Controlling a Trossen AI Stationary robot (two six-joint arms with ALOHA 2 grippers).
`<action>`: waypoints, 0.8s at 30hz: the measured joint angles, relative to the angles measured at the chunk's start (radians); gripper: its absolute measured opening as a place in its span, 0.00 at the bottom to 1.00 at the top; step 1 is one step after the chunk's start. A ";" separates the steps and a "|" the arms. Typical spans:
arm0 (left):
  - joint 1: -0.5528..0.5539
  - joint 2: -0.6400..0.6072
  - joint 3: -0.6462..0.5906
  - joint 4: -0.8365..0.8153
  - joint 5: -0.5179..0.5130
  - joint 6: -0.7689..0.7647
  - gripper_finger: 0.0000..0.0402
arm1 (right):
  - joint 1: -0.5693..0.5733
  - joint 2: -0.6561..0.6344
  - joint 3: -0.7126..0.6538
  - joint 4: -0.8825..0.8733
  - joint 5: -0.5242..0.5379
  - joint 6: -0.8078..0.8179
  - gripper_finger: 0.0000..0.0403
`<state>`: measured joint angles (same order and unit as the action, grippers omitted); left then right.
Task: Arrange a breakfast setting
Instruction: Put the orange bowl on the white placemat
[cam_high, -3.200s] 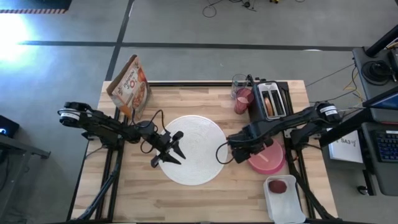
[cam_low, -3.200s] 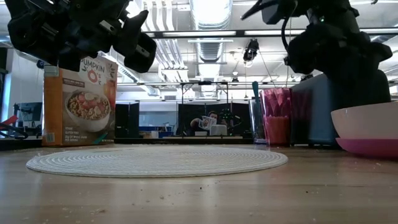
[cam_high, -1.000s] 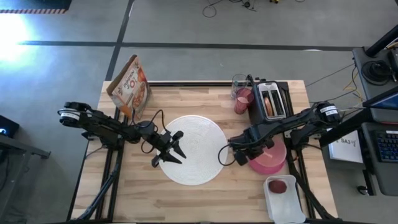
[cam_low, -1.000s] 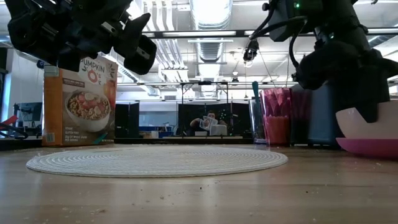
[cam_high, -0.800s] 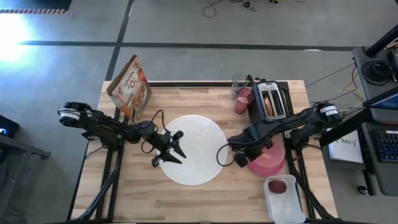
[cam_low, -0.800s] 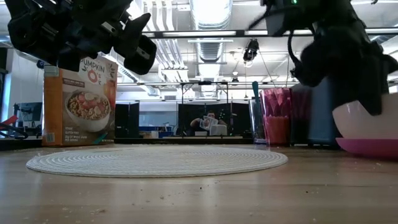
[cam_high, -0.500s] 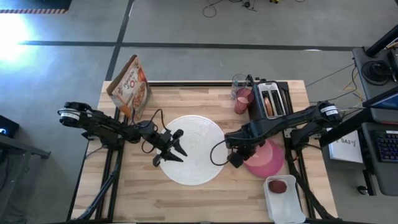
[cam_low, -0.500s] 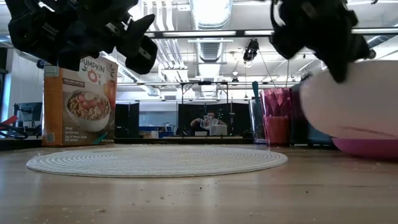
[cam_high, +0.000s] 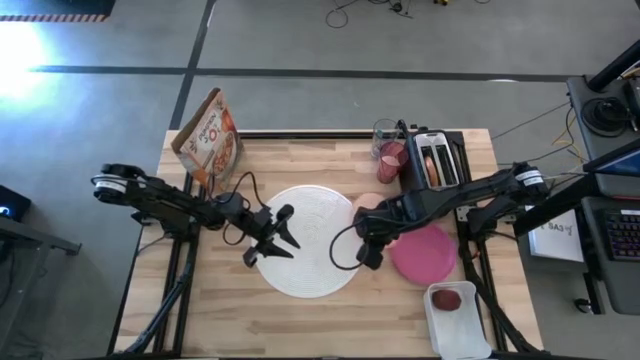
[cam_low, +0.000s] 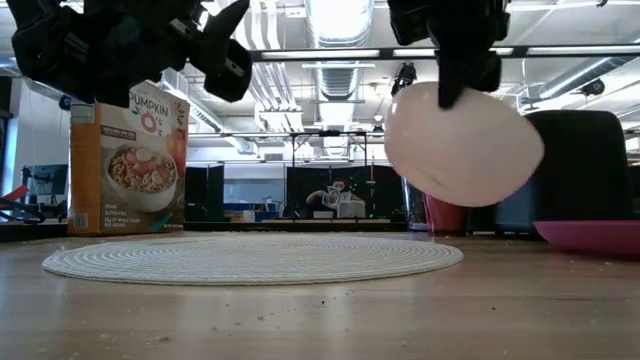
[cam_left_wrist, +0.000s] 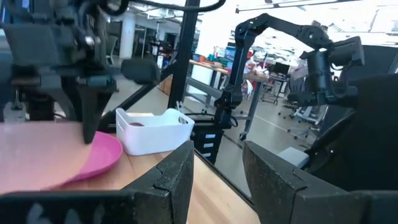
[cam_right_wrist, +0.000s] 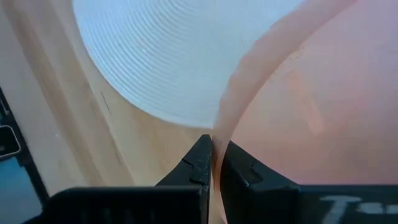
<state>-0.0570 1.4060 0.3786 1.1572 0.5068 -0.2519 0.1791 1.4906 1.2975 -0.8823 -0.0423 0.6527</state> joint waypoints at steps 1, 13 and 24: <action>0.000 -0.004 0.000 0.000 0.000 0.001 0.31 | 0.000 0.000 -0.004 0.021 0.008 -0.028 0.02; 0.000 -0.063 0.000 -0.006 0.000 0.008 0.31 | 0.000 0.000 -0.077 0.258 0.042 -0.473 0.02; 0.000 -0.174 0.000 -0.005 0.000 0.008 0.31 | 0.000 0.000 -0.211 0.393 0.042 -0.584 0.02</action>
<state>-0.0570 1.2315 0.3790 1.1519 0.5072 -0.2440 0.1787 1.4906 1.0862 -0.4894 -0.0002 0.0682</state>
